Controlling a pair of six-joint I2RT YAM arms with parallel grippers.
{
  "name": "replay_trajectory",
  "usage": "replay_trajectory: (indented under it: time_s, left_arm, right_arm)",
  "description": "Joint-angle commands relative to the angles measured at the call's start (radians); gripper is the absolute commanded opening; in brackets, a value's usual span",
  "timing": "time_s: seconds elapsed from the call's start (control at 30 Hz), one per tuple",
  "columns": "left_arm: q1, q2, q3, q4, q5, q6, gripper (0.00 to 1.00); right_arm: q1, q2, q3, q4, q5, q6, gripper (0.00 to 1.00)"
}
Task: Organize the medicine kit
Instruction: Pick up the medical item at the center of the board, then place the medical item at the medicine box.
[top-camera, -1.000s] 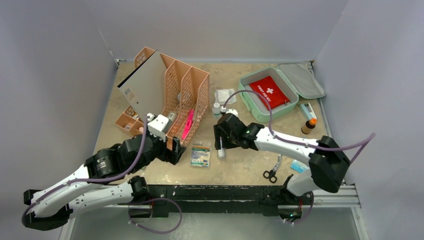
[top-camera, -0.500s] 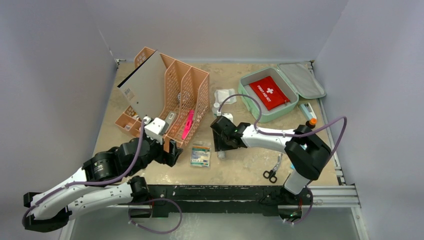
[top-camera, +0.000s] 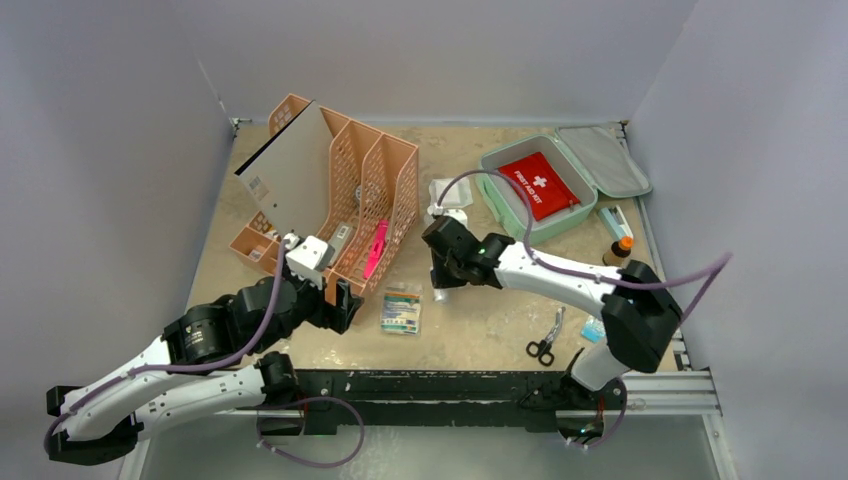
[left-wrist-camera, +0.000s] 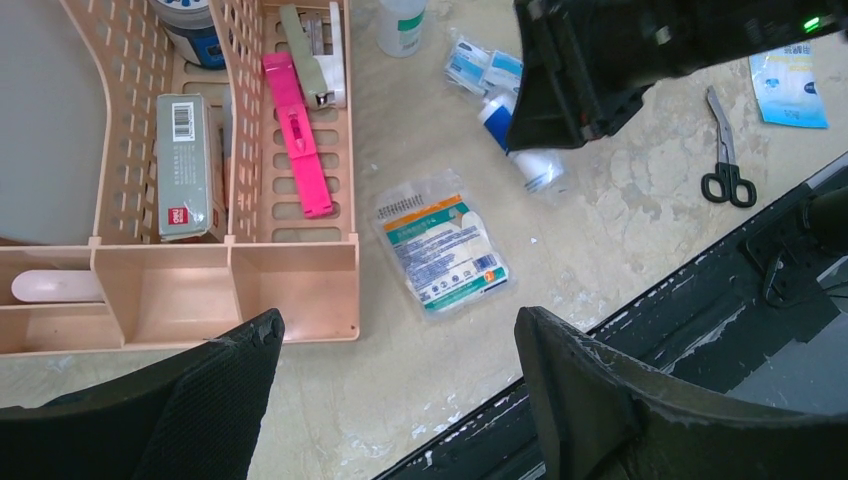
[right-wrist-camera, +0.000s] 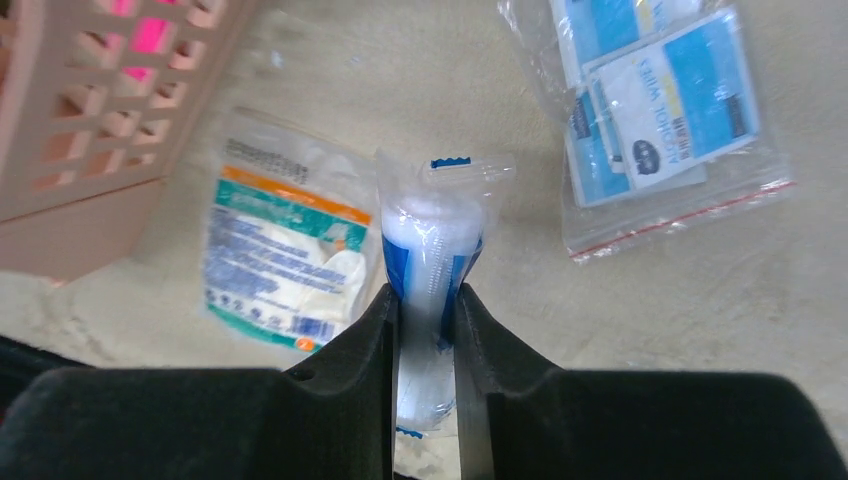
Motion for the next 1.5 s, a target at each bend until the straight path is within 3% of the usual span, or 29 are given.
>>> replay_trajectory:
  time_s: [0.0,0.33,0.73,1.1,1.47]
  left_arm:
    - [-0.001,-0.008,0.001,0.007,-0.014,0.014,0.84]
    - [-0.001,-0.009,0.000,0.010,0.002,0.013,0.84]
    - [-0.001,-0.026,0.000,0.020,0.025,0.025,0.84]
    - [-0.001,-0.032,-0.004,0.031,0.023,0.037,0.84]
    - [-0.001,-0.027,0.000,0.026,0.017,0.044,0.84]
  right_arm:
    - [-0.011,-0.109,0.106,-0.114,0.108,-0.050,0.19]
    - [-0.398,-0.175,0.212,-0.071,0.210,-0.134,0.16]
    - [-0.714,0.102,0.459,-0.090,0.351,-0.037,0.14]
    - [-0.844,0.371,0.668,-0.332,0.383,0.149,0.20]
    - [-0.869,0.429,0.668,-0.439,0.424,0.282,0.26]
